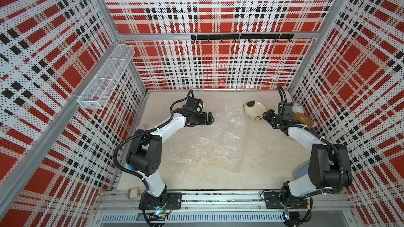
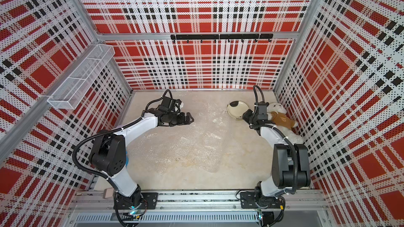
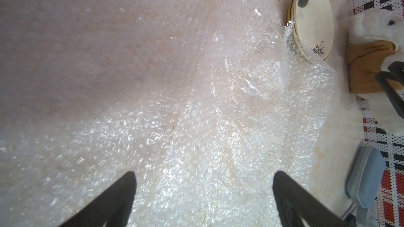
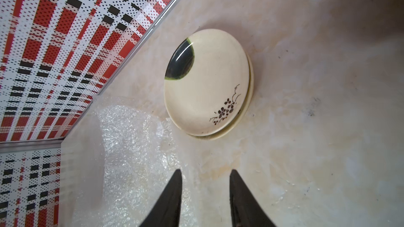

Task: Unpack dinner plates from bubble wrap
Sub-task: Place the plate on the plate.

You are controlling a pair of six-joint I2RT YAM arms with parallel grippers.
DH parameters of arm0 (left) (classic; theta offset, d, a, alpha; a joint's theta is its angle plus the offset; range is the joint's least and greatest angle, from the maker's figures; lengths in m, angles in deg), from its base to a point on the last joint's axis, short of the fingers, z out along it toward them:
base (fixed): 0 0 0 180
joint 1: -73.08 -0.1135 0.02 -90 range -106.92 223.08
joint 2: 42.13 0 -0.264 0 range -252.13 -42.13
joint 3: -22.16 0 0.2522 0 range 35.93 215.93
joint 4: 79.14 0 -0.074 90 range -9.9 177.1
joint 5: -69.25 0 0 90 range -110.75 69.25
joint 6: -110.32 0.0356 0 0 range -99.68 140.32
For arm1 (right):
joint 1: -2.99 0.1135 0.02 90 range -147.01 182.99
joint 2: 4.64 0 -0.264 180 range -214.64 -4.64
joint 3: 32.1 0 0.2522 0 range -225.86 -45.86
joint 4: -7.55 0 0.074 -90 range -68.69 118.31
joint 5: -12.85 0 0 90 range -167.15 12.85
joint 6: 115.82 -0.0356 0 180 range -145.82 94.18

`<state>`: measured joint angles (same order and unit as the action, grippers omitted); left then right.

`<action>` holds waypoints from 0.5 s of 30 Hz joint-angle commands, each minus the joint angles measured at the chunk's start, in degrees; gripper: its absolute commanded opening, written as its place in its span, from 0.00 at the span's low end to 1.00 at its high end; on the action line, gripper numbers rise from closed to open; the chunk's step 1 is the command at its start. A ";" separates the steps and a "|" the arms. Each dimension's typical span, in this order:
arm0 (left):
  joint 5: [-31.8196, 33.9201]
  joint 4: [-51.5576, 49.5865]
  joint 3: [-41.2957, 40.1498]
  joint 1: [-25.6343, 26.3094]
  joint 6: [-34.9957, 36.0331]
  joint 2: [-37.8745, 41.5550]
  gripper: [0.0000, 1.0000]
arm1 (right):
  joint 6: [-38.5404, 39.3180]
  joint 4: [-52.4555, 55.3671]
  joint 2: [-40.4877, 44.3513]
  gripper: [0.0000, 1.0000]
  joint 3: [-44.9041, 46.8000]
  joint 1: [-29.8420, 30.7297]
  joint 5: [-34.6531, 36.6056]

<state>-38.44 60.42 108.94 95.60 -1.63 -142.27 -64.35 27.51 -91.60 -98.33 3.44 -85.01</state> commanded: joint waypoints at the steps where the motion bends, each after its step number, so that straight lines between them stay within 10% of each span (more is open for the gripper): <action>1: 1.76 -1.37 1.33 -0.38 0.97 -0.05 0.99 | 2.13 -2.88 2.34 0.41 2.32 1.02 0.35; 15: -0.36 -3.97 6.08 0.00 5.51 -2.07 1.00 | 8.46 -0.68 5.98 0.78 4.96 5.07 -3.10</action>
<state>-38.16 57.82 114.25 95.60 1.82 -143.62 -59.36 26.63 -86.73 -92.05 8.29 -86.25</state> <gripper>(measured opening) 0.993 0.750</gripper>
